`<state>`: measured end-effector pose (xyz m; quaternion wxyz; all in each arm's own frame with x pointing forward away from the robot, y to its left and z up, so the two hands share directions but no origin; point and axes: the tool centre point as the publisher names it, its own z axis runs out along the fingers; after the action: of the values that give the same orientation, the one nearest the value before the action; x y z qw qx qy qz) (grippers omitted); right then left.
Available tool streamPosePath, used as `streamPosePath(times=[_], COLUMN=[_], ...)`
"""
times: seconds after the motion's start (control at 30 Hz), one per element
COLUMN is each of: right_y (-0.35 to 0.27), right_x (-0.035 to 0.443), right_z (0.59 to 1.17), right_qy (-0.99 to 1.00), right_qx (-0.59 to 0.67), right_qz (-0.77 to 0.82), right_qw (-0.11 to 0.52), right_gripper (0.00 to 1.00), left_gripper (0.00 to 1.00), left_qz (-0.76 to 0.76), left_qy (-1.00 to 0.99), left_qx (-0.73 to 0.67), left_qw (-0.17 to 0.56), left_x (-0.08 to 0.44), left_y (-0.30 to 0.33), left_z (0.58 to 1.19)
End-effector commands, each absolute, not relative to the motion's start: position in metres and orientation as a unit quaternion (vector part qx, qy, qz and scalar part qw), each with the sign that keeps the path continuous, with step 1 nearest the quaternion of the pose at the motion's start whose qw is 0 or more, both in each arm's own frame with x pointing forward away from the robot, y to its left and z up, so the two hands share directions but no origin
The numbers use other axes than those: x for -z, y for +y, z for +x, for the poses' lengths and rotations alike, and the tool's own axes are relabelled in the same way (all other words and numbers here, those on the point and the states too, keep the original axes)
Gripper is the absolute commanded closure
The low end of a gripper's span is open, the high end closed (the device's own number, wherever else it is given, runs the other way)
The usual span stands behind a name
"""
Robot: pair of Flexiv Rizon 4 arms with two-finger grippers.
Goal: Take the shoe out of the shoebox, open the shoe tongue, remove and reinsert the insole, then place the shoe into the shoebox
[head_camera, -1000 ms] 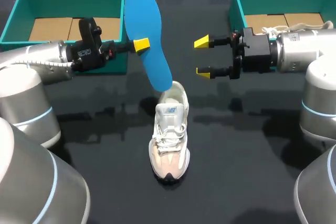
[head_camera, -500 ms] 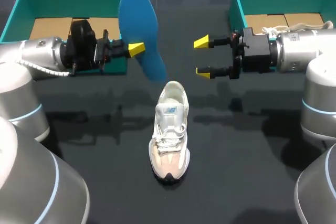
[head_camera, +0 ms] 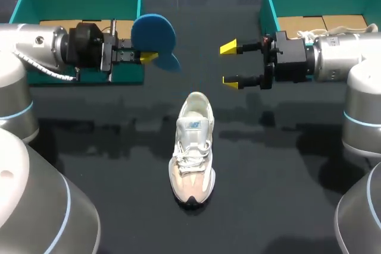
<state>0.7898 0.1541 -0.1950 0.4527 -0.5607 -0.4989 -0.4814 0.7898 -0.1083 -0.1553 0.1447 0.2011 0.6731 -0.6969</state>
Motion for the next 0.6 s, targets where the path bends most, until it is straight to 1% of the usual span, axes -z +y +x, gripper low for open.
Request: streamPosePath(times=[0.03,0.1,0.3,0.43,0.6], right_y=[0.156,0.156,0.156,0.156,0.156], right_x=[0.196,0.196,0.196,0.196,0.196], right_z=[0.79,0.79,0.79,0.79,0.79], right_qy=[-0.499,-0.499,-0.499,-0.499,-0.499], right_qx=[0.481,0.481,0.481,0.481,0.481], right_qz=[-0.562,-0.562,-0.562,-0.562,-0.562], right_qw=[0.452,0.452,0.452,0.452,0.452], right_gripper=[0.0,0.0,0.0,0.0,0.0], left_gripper=[1.0,1.0,1.0,1.0,1.0], left_qz=[0.368,0.368,0.416,0.437,0.437], left_qy=[0.664,0.664,0.642,0.651,0.651], left_qx=[0.614,0.614,0.581,0.531,0.531], left_qw=[0.215,0.215,0.278,0.32,0.32], left_x=[0.153,0.153,0.162,0.175,0.175], left_y=[-0.108,-0.108,-0.113,-0.12,-0.12], left_z=[0.795,0.795,0.788,0.795,0.795])
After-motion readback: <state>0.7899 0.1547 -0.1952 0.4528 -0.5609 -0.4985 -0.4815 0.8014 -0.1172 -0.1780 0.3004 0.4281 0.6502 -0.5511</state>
